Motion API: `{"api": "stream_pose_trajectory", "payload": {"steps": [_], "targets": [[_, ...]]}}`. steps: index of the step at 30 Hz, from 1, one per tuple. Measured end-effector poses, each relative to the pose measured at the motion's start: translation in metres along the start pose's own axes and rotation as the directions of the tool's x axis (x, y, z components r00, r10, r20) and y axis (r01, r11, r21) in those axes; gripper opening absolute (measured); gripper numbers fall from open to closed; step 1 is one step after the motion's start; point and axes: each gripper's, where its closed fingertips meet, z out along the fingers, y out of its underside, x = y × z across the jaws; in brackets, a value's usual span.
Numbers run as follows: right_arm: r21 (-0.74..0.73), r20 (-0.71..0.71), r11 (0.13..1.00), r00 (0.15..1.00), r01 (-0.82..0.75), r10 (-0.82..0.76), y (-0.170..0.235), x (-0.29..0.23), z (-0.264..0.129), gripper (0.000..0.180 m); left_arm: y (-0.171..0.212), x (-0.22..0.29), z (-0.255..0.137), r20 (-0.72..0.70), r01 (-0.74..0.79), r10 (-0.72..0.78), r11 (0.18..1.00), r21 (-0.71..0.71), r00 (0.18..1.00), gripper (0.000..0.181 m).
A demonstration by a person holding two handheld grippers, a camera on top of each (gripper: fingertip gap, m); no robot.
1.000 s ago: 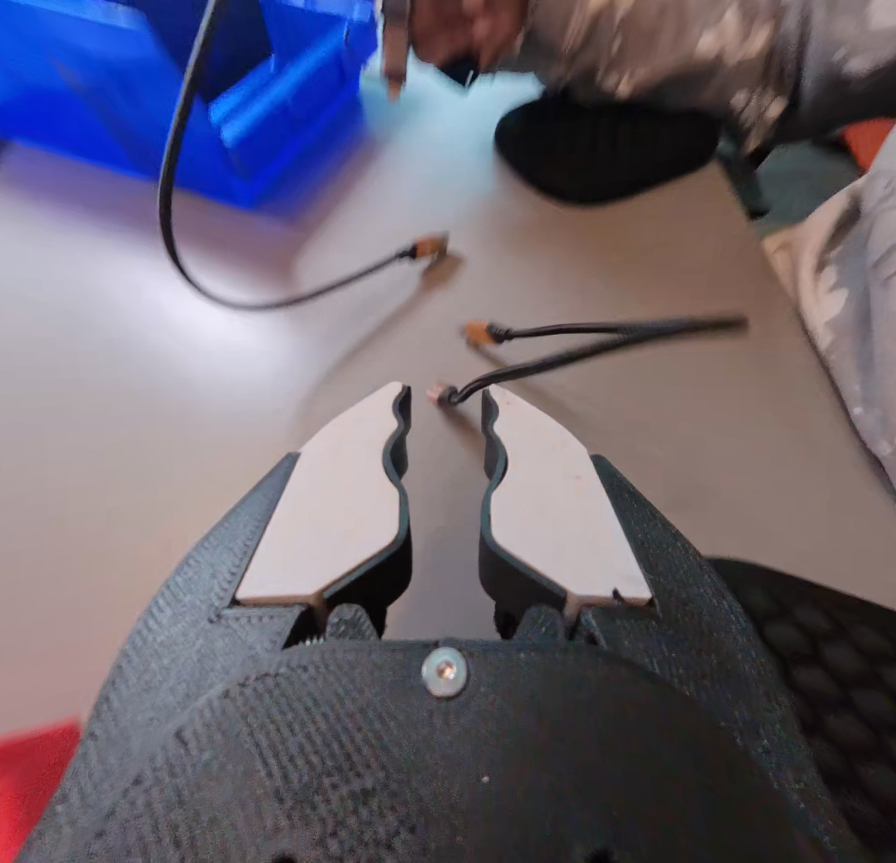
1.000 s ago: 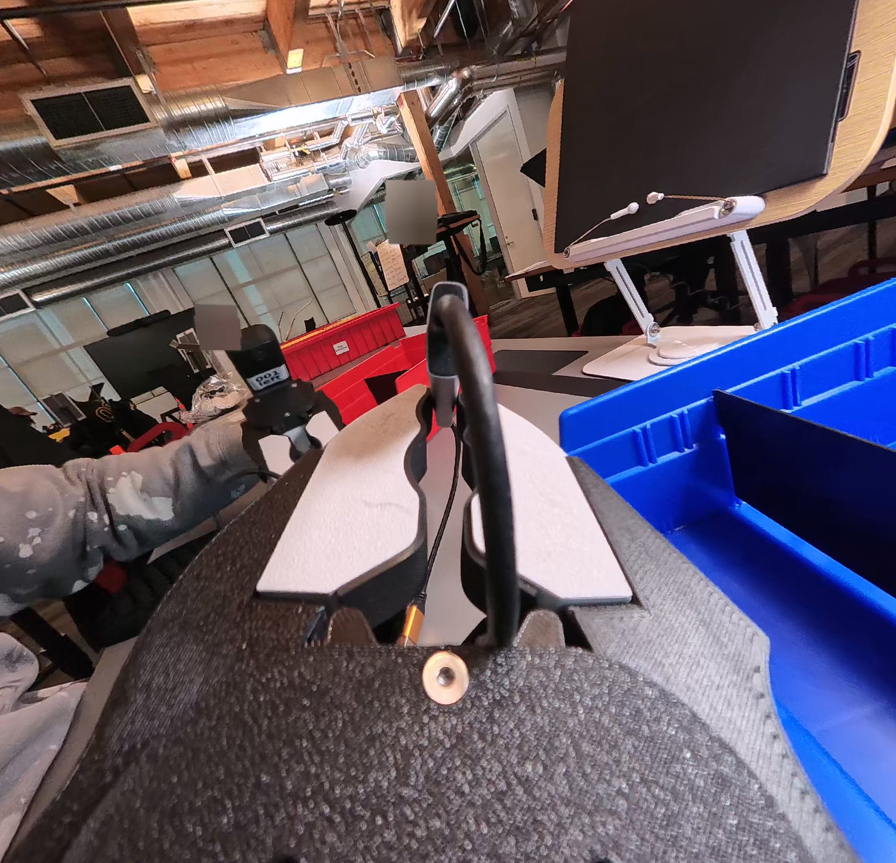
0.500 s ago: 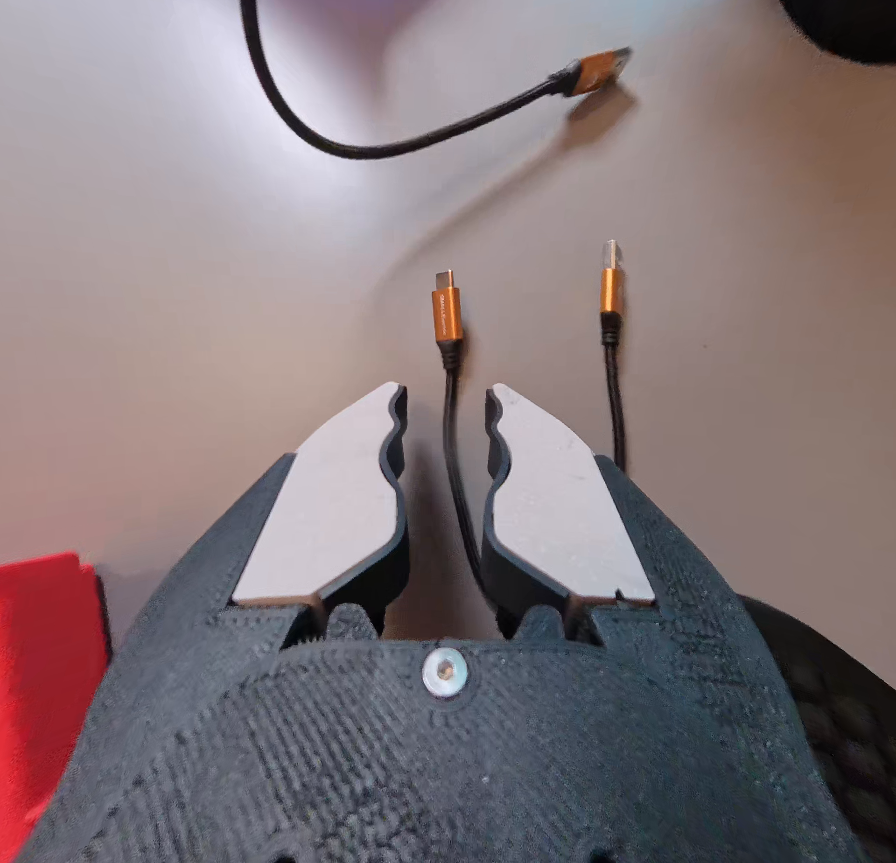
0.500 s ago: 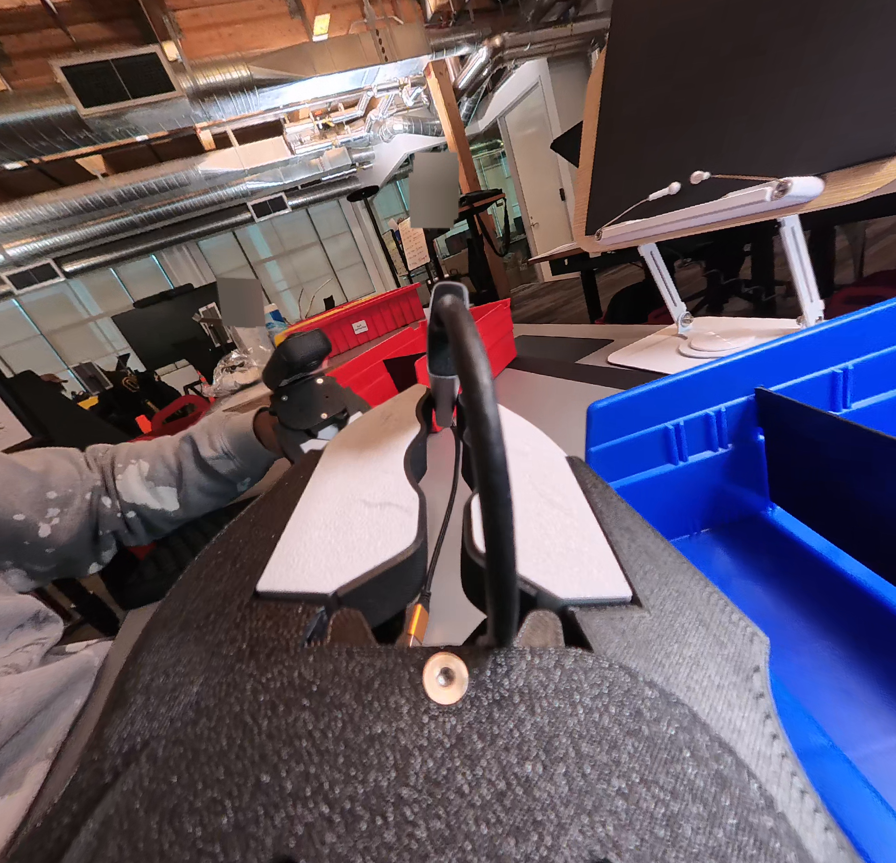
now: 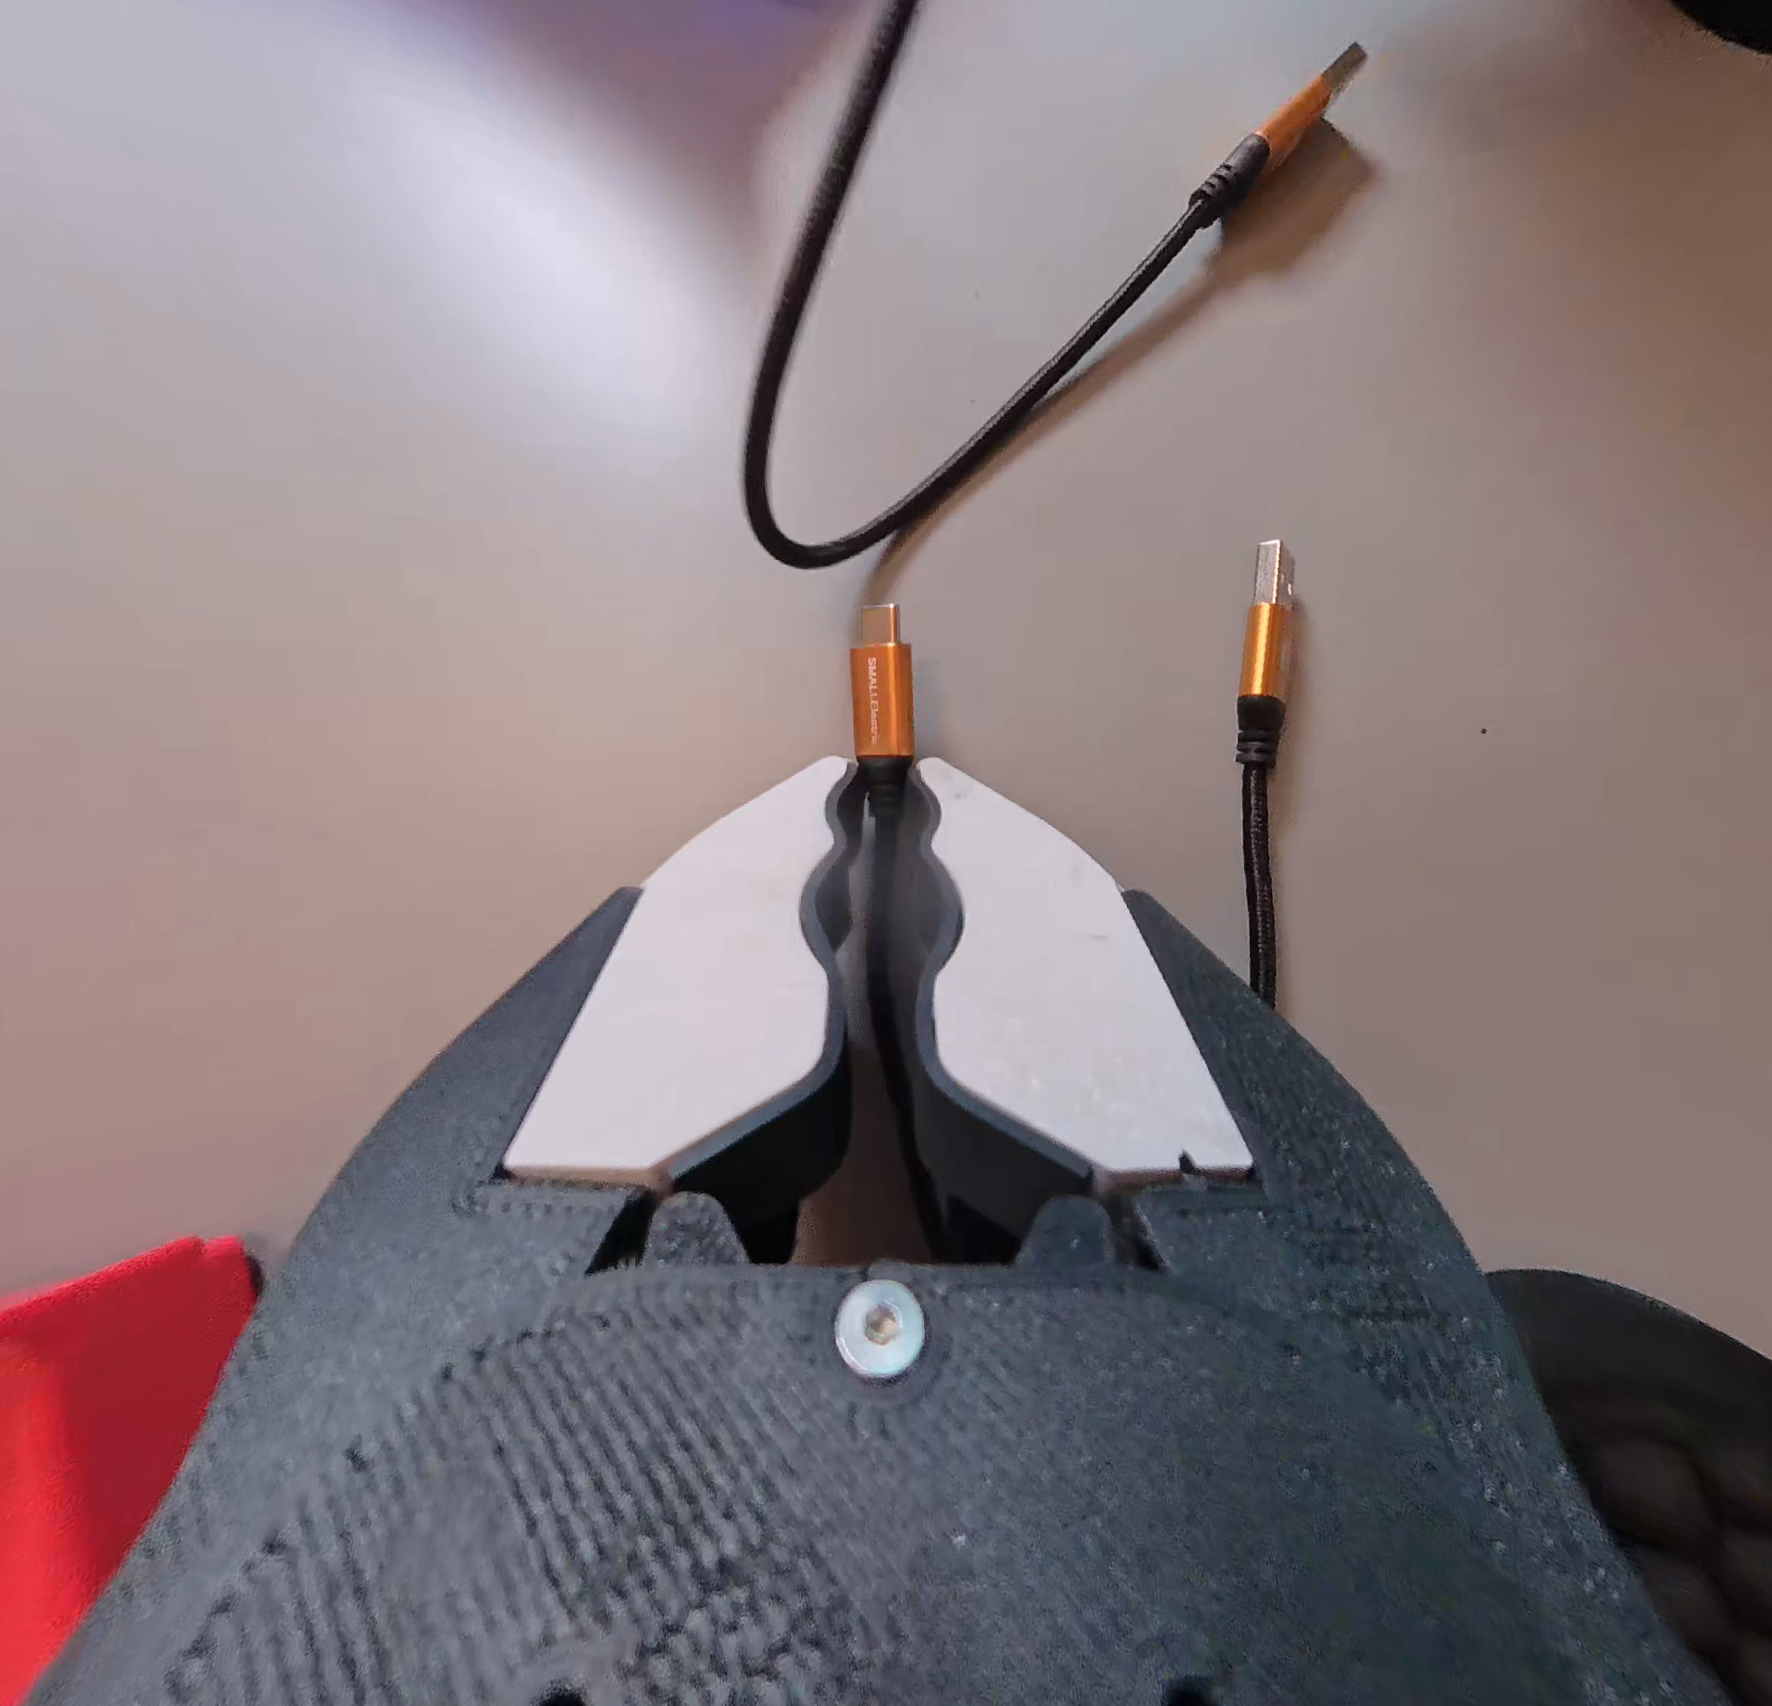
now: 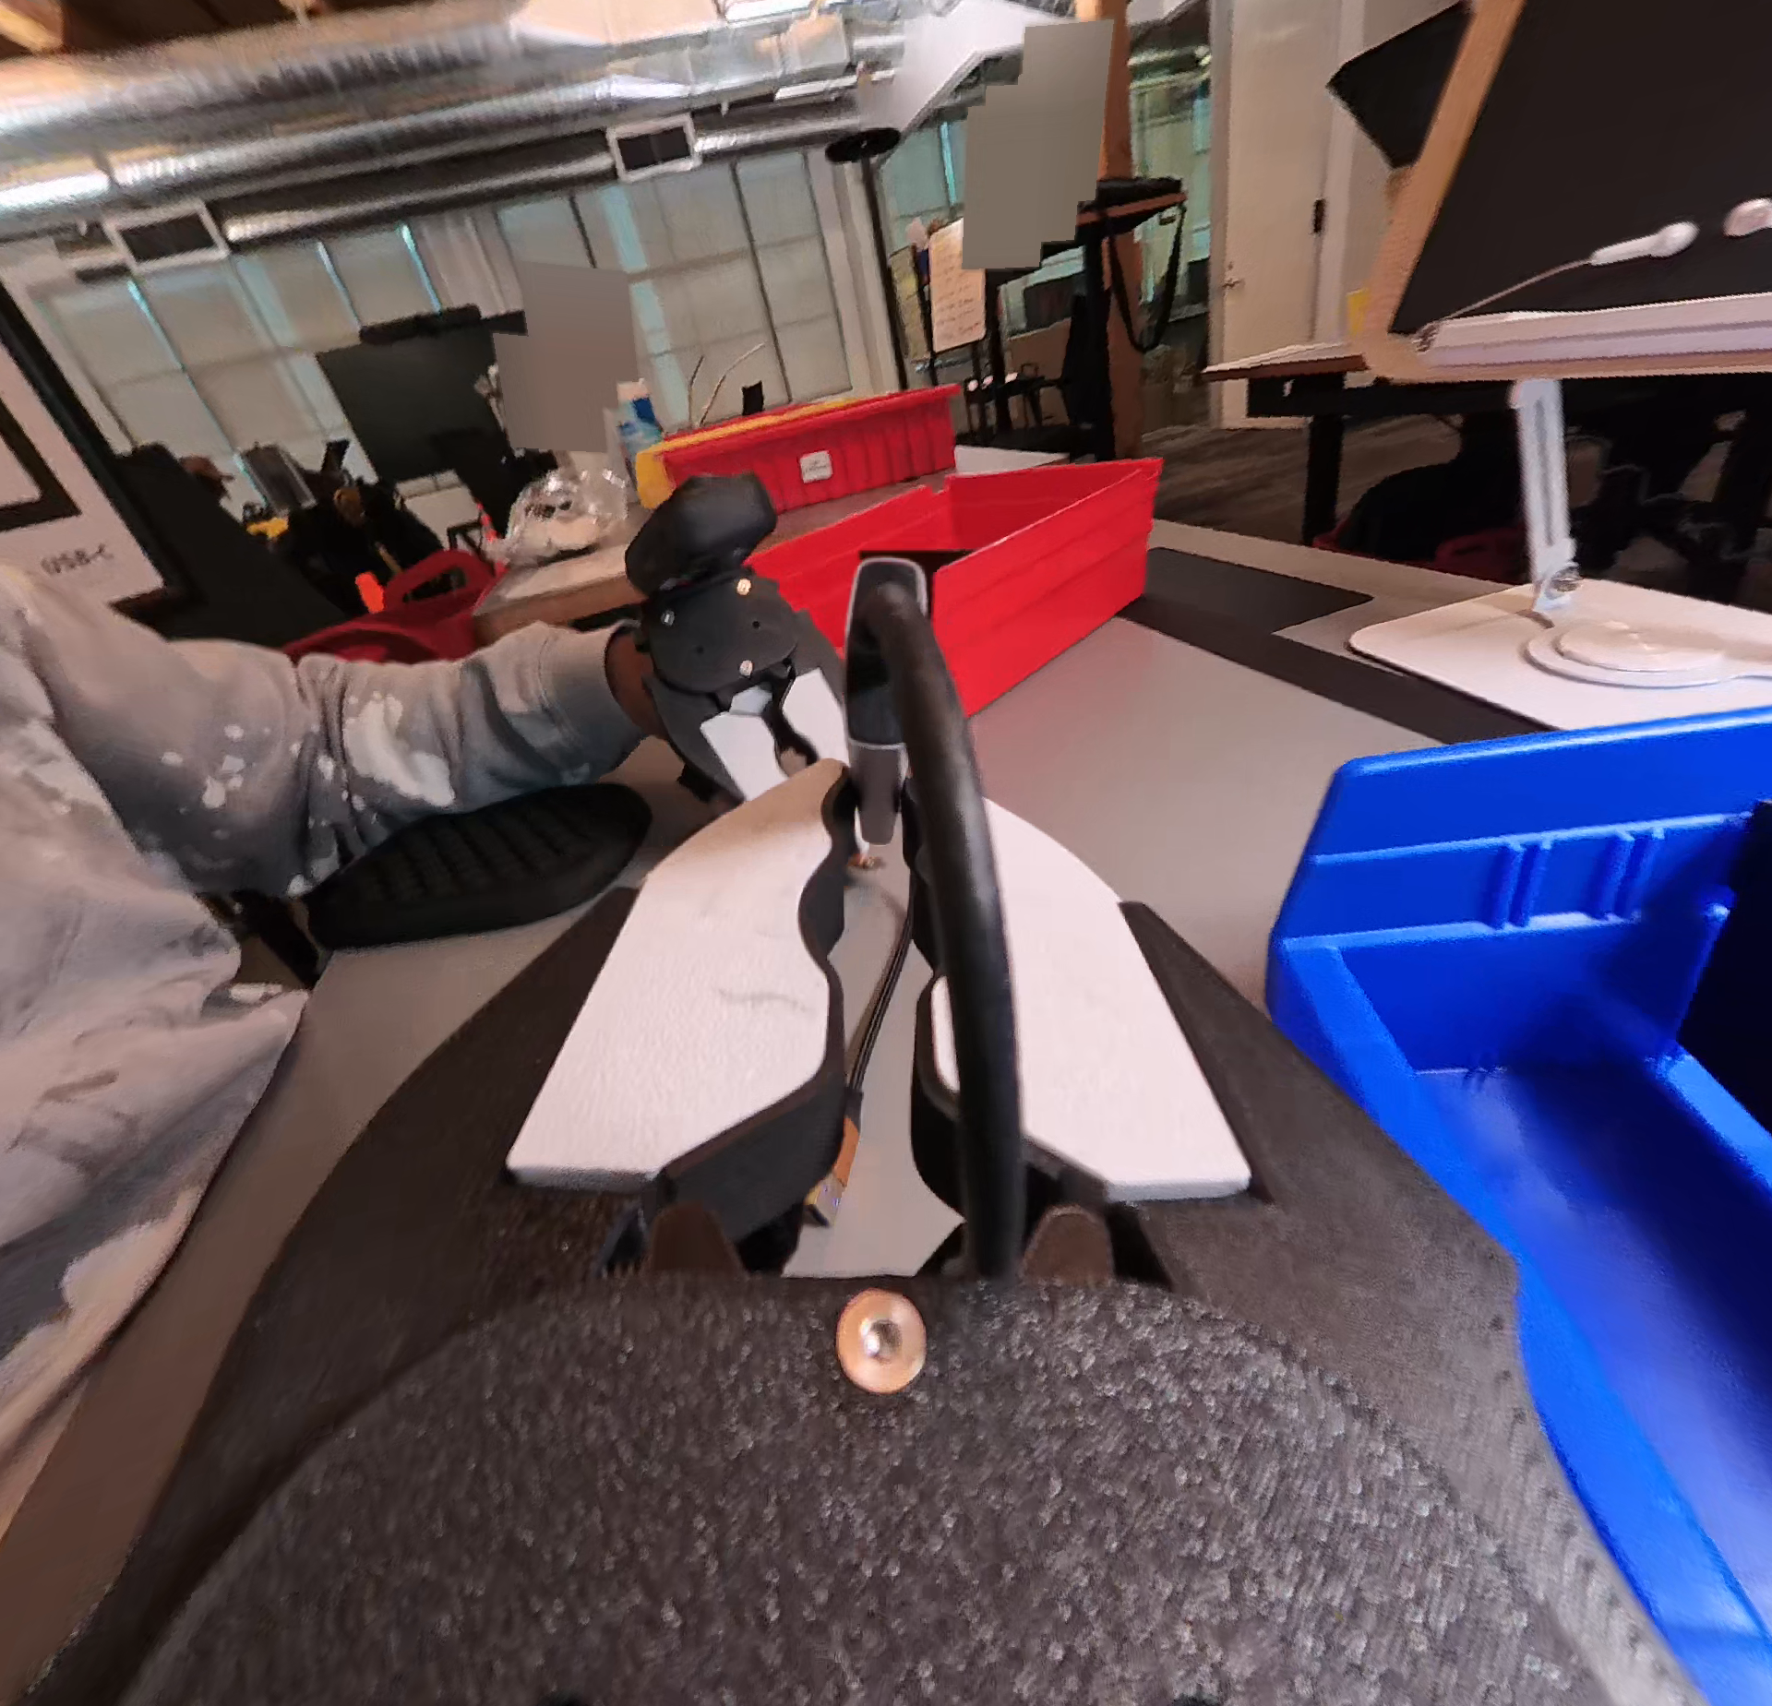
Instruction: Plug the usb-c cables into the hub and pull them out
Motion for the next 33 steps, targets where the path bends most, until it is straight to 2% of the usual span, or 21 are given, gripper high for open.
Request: {"api": "stream_pose_trajectory", "payload": {"steps": [1, 3, 5, 8, 12, 14, 17, 19, 22, 24, 28, 30, 33], "targets": [[-0.033, 0.017, 0.999, 1.000, 0.025, -0.024, 0.002, -0.004, 0.000, 0.009, 0.002, -0.001, -0.002, 0.015, -0.001, 0.001, 1.000, -0.005, 1.000, 0.009], [-0.085, 0.042, 0.994, 0.997, 0.075, -0.072, 0.005, -0.010, -0.001, 0.009, 0.001, -0.005, -0.010, 0.048, -0.015, 0.015, 1.000, -0.005, 0.999, 0.013], [-0.133, 0.066, 0.985, 0.992, 0.111, -0.103, 0.006, -0.018, -0.001, 0.009, -0.013, -0.005, -0.023, 0.044, -0.012, 0.009, 0.998, 0.069, 0.999, 0.022], [-0.170, 0.096, 0.973, 0.985, 0.157, -0.142, 0.002, -0.028, 0.007, 0.009, -0.054, 0.010, -0.042, -0.058, 0.003, 0.012, 0.970, 0.244, 0.998, 0.025], [-0.236, 0.153, 0.951, 0.974, 0.198, -0.165, -0.016, -0.042, 0.033, 0.009, -0.110, 0.038, -0.048, -0.132, -0.074, 0.136, 0.916, 0.394, 0.982, 0.035], [-0.249, 0.166, 0.940, 0.967, 0.231, -0.194, -0.033, -0.048, 0.047, 0.009, -0.139, 0.045, -0.058, -0.162, -0.064, 0.159, 0.878, 0.475, 0.974, 0.031], [-0.185, 0.170, 0.956, 0.965, 0.229, -0.199, -0.063, -0.060, 0.067, 0.008, -0.169, 0.050, -0.075, -0.212, -0.024, 0.173, 0.825, 0.565, 0.962, 0.010], [-0.089, 0.156, 0.971, 0.966, 0.222, -0.206, -0.081, -0.064, 0.073, 0.009, -0.180, 0.049, -0.090, -0.212, 0.005, 0.175, 0.760, 0.650, 0.961, 0.010], [0.017, 0.166, 0.987, 0.973, 0.161, -0.162, -0.084, -0.067, 0.077, 0.010, -0.186, 0.054, -0.107, -0.309, 0.162, 0.132, 0.627, 0.762, 0.942, 0.009], [0.013, 0.162, 0.987, 0.974, 0.157, -0.157, -0.073, -0.064, 0.082, 0.012, -0.184, 0.053, -0.102, -0.317, 0.206, 0.095, 0.582, 0.787, 0.944, 0.009], [-0.009, 0.157, 0.989, 0.977, 0.144, -0.141, -0.062, -0.060, 0.084, 0.012, -0.184, 0.057, -0.096, -0.443, 0.356, 0.059, 0.504, 0.787, 0.895, 0.009], [-0.040, 0.144, 0.987, 0.979, 0.154, -0.147, -0.058, -0.056, 0.082, 0.012, -0.184, 0.056, -0.089, -0.451, 0.376, 0.033, 0.498, 0.781, 0.892, 0.009], [-0.126, 0.137, 0.980, 0.982, 0.151, -0.134, -0.047, -0.051, 0.079, 0.010, -0.181, 0.054, -0.075, -0.439, 0.374, -0.016, 0.550, 0.747, 0.899, 0.010]]}}
